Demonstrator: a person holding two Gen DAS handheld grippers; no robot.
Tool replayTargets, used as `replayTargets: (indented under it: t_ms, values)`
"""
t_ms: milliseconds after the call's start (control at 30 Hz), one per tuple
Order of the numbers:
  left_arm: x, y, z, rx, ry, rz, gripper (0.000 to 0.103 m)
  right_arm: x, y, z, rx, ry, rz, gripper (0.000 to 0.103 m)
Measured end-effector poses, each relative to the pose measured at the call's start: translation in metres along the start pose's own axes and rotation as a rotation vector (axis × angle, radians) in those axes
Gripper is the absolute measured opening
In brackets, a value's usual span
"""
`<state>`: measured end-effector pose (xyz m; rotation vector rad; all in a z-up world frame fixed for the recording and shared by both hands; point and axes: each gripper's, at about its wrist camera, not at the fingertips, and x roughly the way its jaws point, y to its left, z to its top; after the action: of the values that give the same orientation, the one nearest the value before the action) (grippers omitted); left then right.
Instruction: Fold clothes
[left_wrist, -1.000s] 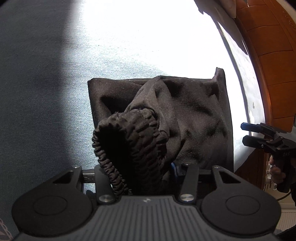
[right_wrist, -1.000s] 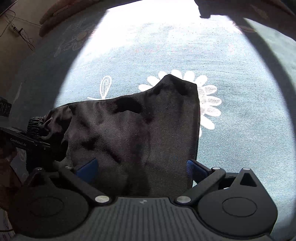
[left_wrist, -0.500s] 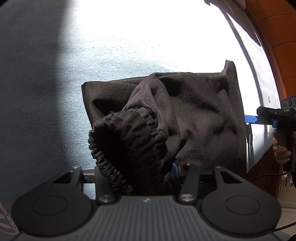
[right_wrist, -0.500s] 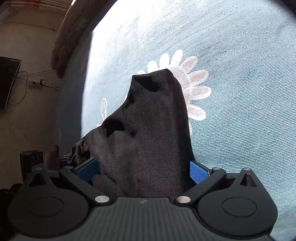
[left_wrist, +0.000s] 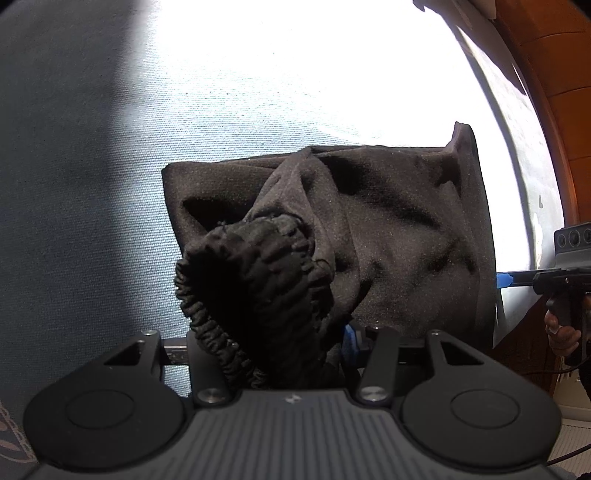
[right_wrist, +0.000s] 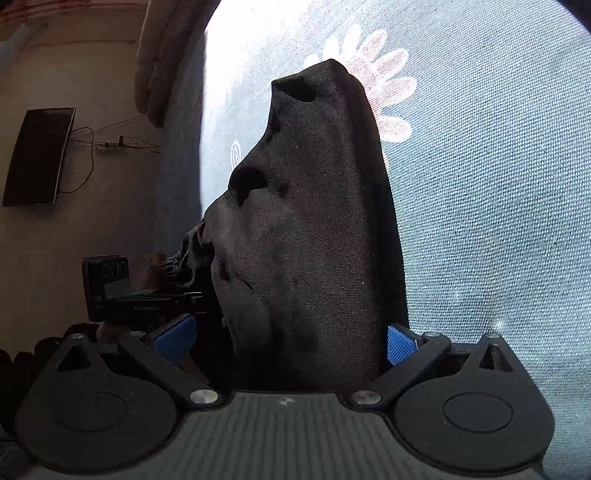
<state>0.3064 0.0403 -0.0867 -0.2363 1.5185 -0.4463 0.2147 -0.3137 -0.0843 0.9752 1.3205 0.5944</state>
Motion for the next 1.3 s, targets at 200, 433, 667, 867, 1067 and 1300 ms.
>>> replayTargets:
  t_ms: [200, 433, 667, 867, 1067, 1300]
  values:
    - [-0.001, -0.001, -0.004, -0.010, -0.021, -0.016, 0.055, 0.025, 0.020, 0.036, -0.057, 0.013, 0.039, 0.103]
    - [0.001, -0.012, -0.011, 0.044, -0.035, -0.022, 0.071, 0.033, 0.026, 0.030, -0.170, 0.052, 0.004, 0.102]
    - [-0.006, 0.011, -0.010, -0.030, -0.030, -0.068, 0.045, 0.031, 0.019, 0.030, -0.195, 0.047, 0.000, 0.091]
    - [-0.007, 0.022, -0.010, -0.029, -0.022, -0.124, 0.045, 0.021, -0.002, 0.036, -0.158, 0.061, -0.034, 0.050]
    - [-0.008, 0.025, -0.012, -0.039, -0.034, -0.137, 0.045, 0.018, 0.002, 0.035, -0.142, 0.067, -0.152, 0.017]
    - [-0.007, 0.027, -0.009, -0.024, -0.020, -0.147, 0.046, 0.024, 0.028, 0.030, -0.187, 0.060, -0.314, 0.017]
